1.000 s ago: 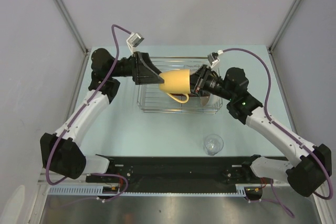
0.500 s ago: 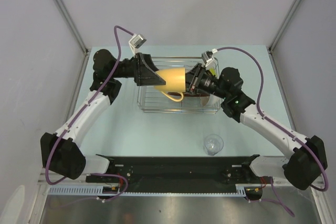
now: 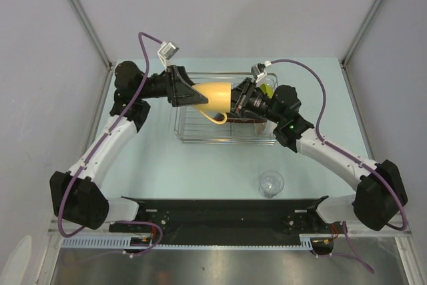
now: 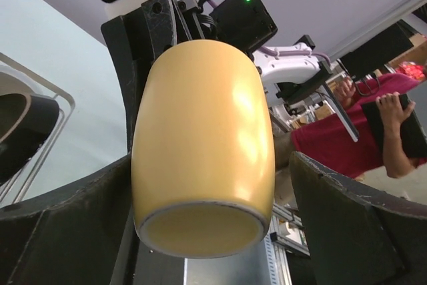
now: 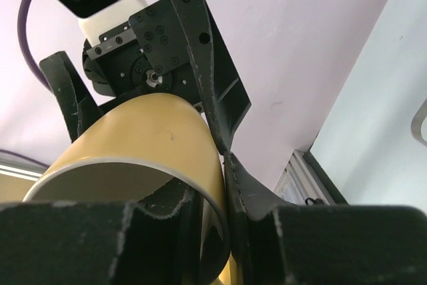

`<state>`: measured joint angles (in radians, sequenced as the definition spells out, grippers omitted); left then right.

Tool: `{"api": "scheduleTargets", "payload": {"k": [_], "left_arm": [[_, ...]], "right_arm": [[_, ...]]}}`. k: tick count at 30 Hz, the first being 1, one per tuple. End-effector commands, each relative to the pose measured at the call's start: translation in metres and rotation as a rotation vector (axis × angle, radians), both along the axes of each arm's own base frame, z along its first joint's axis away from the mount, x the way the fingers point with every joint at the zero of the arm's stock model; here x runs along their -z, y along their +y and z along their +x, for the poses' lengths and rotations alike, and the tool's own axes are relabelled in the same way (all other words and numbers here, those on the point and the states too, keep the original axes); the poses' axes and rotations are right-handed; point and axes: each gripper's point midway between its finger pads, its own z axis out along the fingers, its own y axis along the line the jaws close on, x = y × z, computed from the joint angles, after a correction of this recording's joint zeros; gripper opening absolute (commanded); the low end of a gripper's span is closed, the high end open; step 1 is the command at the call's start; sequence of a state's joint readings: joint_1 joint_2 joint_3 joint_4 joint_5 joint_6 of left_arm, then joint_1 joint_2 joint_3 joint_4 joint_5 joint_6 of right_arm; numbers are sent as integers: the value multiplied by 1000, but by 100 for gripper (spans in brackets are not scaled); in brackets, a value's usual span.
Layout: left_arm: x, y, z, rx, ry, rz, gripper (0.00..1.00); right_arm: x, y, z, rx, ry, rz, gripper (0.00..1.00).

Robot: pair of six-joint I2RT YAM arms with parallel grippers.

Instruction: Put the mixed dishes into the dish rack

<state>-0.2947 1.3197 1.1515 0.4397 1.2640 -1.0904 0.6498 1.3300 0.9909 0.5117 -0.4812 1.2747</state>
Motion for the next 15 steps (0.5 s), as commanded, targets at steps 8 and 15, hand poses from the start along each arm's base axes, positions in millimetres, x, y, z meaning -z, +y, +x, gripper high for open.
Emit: {"api": "scheduleTargets", "payload": {"k": [8, 15], "left_arm": [[1, -12, -17, 12, -109, 65, 90], [1, -12, -22, 38, -105, 52, 6]], "right_arm": [[-30, 26, -19, -67, -49, 120, 0], [-21, 33, -21, -94, -35, 105, 0]]}}
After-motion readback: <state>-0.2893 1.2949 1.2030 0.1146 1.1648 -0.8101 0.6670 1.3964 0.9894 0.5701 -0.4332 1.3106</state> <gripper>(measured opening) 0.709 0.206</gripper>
